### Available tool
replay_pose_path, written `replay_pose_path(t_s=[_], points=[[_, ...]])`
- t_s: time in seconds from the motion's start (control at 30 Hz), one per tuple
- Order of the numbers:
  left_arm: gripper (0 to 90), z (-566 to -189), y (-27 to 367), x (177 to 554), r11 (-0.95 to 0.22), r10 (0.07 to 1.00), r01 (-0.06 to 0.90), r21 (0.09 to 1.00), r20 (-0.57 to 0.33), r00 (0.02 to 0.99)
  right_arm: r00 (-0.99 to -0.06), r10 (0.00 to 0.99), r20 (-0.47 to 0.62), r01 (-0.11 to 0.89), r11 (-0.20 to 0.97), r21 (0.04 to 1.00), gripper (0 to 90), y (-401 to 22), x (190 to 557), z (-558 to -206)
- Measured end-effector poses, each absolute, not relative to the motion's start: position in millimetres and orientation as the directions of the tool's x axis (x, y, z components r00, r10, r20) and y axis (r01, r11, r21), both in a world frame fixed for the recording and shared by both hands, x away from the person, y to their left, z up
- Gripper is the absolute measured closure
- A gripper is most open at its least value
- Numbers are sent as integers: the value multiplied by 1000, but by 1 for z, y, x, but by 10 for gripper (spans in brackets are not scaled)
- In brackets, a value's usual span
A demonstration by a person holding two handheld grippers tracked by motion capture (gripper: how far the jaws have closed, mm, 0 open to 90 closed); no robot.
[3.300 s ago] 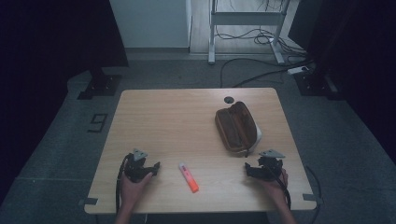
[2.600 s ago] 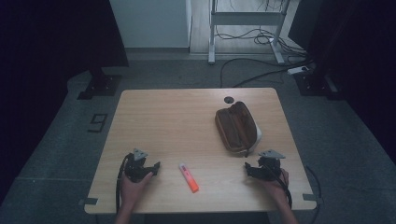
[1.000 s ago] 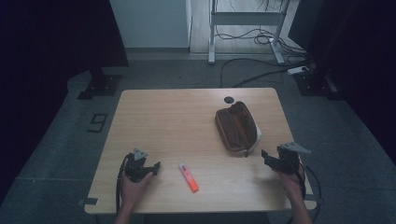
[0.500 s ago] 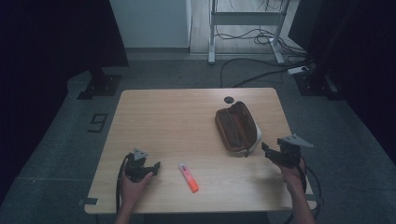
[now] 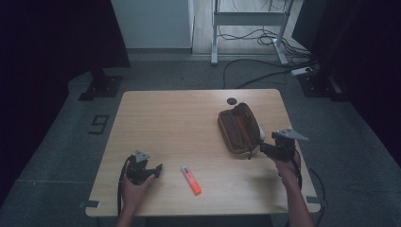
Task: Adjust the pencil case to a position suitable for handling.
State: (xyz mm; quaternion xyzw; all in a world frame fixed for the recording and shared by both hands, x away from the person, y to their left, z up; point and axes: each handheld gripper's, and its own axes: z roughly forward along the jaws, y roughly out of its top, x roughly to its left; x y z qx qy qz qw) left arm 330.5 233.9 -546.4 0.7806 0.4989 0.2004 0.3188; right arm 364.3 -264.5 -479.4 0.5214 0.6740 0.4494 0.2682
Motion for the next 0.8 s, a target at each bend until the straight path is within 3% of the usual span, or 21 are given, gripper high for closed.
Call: replay_pose_path(t_s=[0.6,0.77,0.8], points=[[225,-546,234,330,-301,906,651,697,-4,422,-299,950,89,480,69,875,262,-248,390,-500],[225,-546,234,330,-299,907,651,698,-5,422,-296,951,88,481,69,874,289,-243,395,-508],[225,-546,234,330,-300,906,651,697,-4,422,-298,951,86,481,72,874,330,-240,396,-512]])
